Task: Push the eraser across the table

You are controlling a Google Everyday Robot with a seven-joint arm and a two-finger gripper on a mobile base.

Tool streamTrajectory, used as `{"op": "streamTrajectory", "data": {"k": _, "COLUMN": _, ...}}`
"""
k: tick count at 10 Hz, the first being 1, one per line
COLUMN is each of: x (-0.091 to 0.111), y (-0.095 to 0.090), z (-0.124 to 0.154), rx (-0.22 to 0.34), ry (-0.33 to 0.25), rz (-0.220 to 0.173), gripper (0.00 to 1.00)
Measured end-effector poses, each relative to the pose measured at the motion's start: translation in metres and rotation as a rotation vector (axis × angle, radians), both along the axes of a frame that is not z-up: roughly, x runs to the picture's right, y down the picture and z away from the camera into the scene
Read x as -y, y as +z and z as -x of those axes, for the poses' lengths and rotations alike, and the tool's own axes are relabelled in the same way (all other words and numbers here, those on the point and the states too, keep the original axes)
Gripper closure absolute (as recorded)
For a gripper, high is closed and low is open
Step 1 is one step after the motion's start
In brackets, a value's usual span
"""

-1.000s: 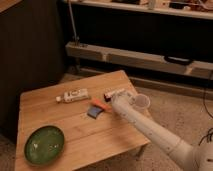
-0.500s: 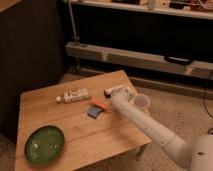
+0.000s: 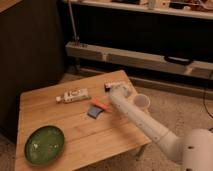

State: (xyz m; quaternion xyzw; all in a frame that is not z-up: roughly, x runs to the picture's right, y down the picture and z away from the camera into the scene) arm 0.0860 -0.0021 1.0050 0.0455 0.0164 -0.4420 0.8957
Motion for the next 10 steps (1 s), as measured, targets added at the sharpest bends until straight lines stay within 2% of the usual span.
{"op": "streamTrajectory", "data": {"k": 3, "x": 0.021, "y": 0.01, "z": -0.012, "rx": -0.026, "ry": 0.026, "rz": -0.026, "gripper": 1.0}}
{"op": "streamTrajectory", "data": {"k": 6, "x": 0.032, "y": 0.015, "z": -0.019, "rx": -0.043, "ry": 0.028, "rz": -0.029, "gripper": 1.0}}
{"op": "streamTrajectory", "data": {"k": 8, "x": 0.032, "y": -0.004, "z": -0.023, "rx": -0.021, "ry": 0.038, "rz": -0.048, "gripper": 1.0}}
{"op": "streamTrajectory", "data": {"k": 10, "x": 0.029, "y": -0.039, "z": -0.03, "rx": 0.009, "ry": 0.063, "rz": -0.06, "gripper": 1.0}}
